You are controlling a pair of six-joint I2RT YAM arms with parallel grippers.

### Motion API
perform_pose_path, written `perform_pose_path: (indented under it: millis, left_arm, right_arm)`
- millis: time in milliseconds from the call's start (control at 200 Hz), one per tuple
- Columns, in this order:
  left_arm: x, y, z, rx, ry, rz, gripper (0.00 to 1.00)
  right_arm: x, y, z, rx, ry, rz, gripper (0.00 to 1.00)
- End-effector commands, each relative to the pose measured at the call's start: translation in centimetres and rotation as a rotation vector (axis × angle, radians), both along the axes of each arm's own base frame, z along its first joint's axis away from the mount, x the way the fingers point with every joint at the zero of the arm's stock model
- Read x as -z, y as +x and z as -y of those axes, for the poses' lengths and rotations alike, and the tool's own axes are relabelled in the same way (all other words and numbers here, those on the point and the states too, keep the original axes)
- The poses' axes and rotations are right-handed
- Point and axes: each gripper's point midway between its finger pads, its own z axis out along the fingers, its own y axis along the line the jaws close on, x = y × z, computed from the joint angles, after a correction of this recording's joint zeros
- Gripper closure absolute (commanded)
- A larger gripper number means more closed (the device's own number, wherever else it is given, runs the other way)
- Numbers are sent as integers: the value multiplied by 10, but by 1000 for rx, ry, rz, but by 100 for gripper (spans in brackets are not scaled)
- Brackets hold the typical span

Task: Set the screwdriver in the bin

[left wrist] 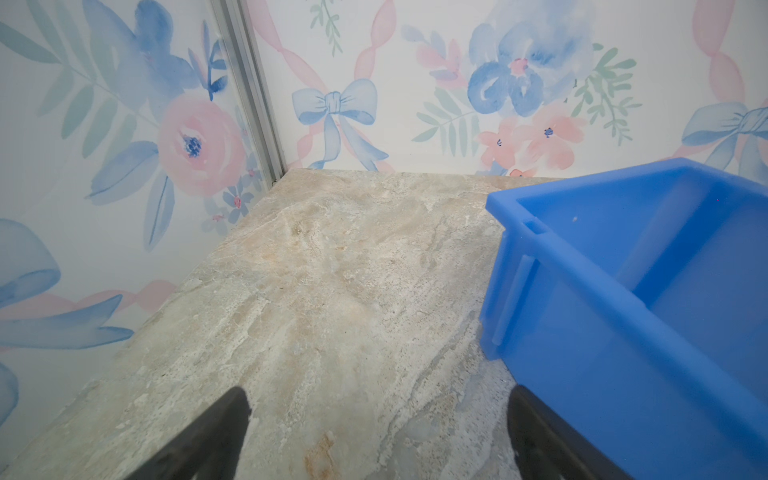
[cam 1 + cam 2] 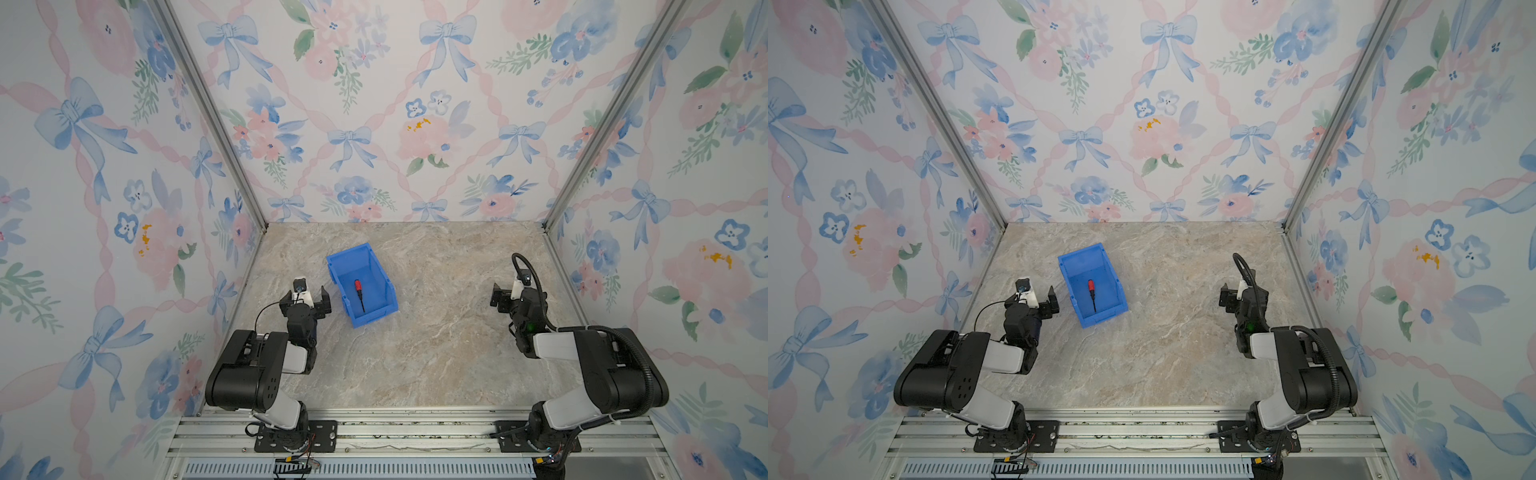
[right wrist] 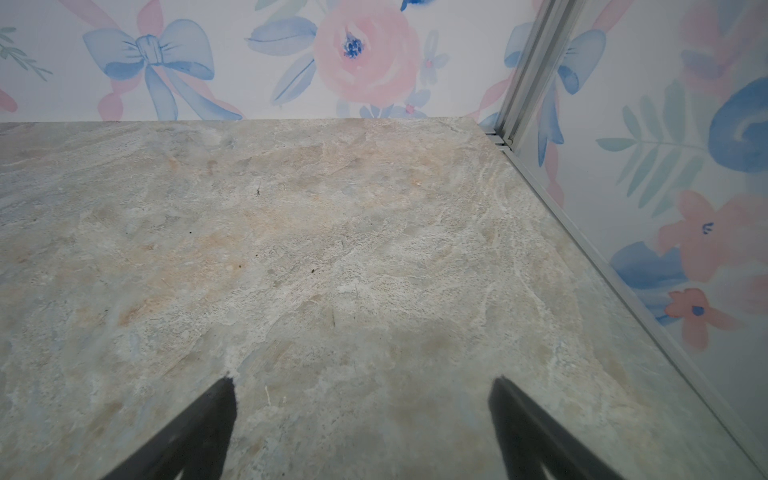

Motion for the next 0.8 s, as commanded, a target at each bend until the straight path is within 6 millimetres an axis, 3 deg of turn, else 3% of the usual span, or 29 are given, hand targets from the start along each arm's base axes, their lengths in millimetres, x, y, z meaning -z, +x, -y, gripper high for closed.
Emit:
perform_pose_path:
  millis: [0, 795]
  left_arm:
    - [3, -1, 0, 6, 16, -3, 2]
    - [2, -1, 0, 6, 15, -2, 2]
  right_arm:
    - [0, -1, 0, -5, -6, 10, 3]
    - [0, 0, -1, -10, -3, 10, 3]
